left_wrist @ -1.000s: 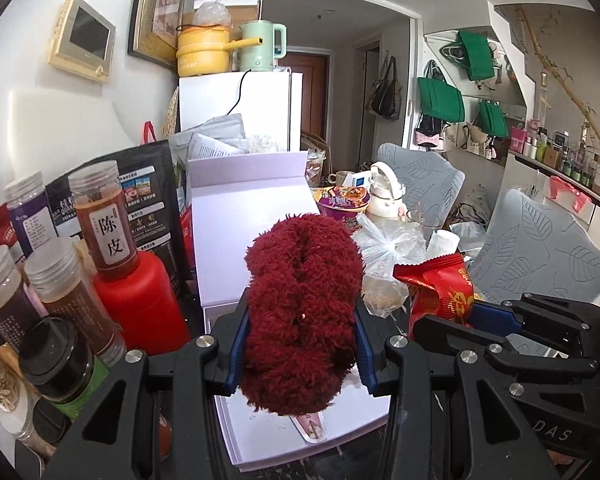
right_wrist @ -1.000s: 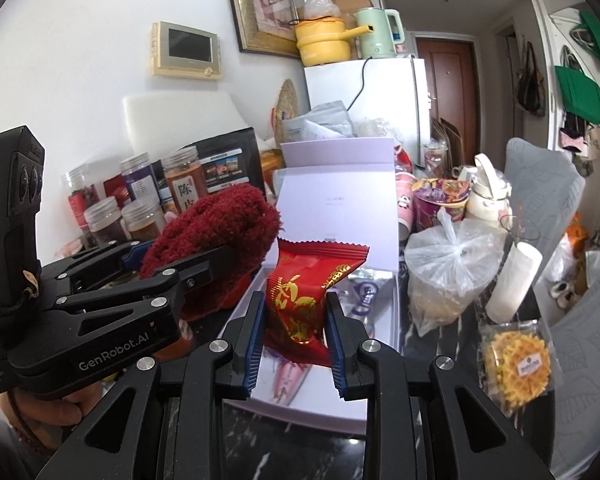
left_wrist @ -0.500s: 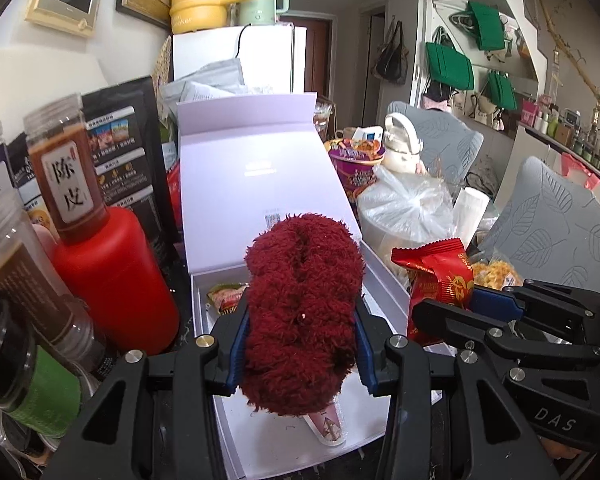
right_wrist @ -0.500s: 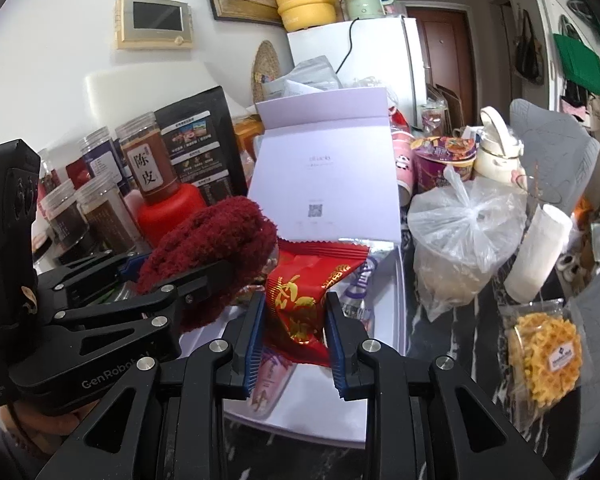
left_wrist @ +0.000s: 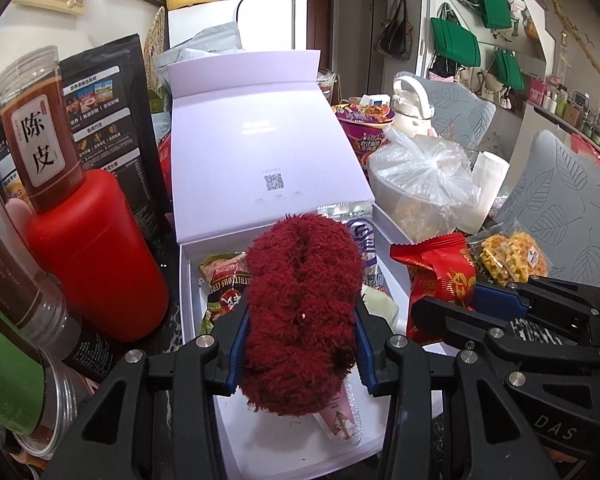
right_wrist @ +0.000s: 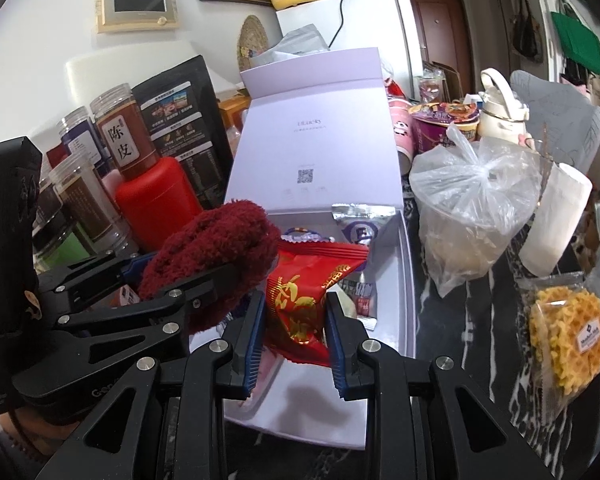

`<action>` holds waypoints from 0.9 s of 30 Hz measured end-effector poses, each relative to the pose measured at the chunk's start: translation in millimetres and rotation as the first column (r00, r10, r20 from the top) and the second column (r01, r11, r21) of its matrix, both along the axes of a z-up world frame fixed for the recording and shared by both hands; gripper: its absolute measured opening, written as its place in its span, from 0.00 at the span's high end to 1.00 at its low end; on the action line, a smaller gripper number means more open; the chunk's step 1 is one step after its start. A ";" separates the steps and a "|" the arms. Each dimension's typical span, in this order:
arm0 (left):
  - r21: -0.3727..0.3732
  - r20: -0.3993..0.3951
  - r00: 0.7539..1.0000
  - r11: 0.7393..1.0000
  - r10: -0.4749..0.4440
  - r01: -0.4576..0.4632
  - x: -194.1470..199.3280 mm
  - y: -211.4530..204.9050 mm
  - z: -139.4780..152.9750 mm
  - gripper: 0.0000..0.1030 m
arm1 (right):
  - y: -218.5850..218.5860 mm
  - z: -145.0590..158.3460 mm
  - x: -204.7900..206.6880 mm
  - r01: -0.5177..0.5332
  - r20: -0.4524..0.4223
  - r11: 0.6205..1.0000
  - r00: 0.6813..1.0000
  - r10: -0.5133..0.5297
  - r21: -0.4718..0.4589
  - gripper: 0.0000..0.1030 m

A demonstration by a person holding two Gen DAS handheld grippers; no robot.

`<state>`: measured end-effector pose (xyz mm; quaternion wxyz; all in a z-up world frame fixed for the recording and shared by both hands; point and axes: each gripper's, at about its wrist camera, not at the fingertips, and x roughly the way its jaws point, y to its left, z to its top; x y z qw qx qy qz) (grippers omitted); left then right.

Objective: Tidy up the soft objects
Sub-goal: 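Lower the scrunchie and red packet into the white box with both grippers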

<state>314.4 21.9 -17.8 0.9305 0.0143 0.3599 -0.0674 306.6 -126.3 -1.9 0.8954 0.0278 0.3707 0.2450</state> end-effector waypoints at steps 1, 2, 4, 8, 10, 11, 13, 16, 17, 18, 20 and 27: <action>0.003 -0.005 1.000 1.000 0.001 -0.001 0.9 0.3 -2.5 0.58 | 0.9 -2.2 0.6 -0.001 -0.004 1.000 1.000 0.001 -0.002 0.73; 0.004 -0.009 1.000 1.000 0.001 -0.001 1.5 0.8 -4.5 0.58 | 2.0 -4.0 1.1 -0.001 -0.008 1.000 1.000 0.001 -0.005 0.73; 0.011 -0.020 1.000 1.000 0.001 -0.001 3.4 1.0 -9.5 0.58 | 3.9 -8.7 2.5 -0.002 -0.019 1.000 1.000 0.002 -0.018 0.73; 0.026 -0.039 0.999 1.000 -0.004 0.005 6.4 0.7 -17.5 0.58 | 5.3 -16.0 3.6 0.000 -0.040 0.999 0.999 -0.001 -0.034 0.73; 0.030 -0.046 0.999 1.000 -0.005 0.006 7.2 0.3 -20.6 0.58 | 5.1 -20.0 3.6 0.002 -0.047 0.999 0.999 -0.003 -0.039 0.73; 0.033 -0.052 0.999 0.999 -0.005 0.007 8.1 0.3 -23.2 0.58 | 4.9 -21.5 3.7 0.004 -0.050 0.999 0.999 -0.006 -0.043 0.73; 0.038 -0.061 0.998 0.999 -0.004 0.006 9.2 -0.2 -27.5 0.58 | 3.9 -25.4 4.1 0.012 -0.061 0.999 0.998 -0.015 -0.048 0.73; 0.048 -0.079 0.997 0.999 0.004 0.000 10.4 0.1 -34.2 0.58 | 3.2 -30.9 6.0 0.024 -0.078 0.998 0.997 -0.029 -0.064 0.73; 0.052 -0.084 0.996 0.999 0.008 -0.004 11.0 0.2 -36.0 0.58 | 3.2 -31.9 6.8 0.026 -0.081 0.997 0.996 -0.032 -0.071 0.73; 0.058 -0.093 0.996 0.998 0.014 -0.009 12.0 0.4 -38.9 0.58 | 3.0 -33.7 7.4 0.030 -0.085 0.996 0.996 -0.037 -0.079 0.73; 0.070 -0.113 0.993 0.997 0.025 -0.017 14.7 1.0 -44.8 0.58 | 3.5 -36.5 8.4 0.036 -0.091 0.995 0.995 -0.044 -0.093 0.73; 0.112 -0.137 0.989 0.993 0.051 -0.036 20.5 0.9 -56.8 0.58 | 5.3 -47.4 14.8 0.048 -0.116 0.990 0.991 -0.063 -0.130 0.73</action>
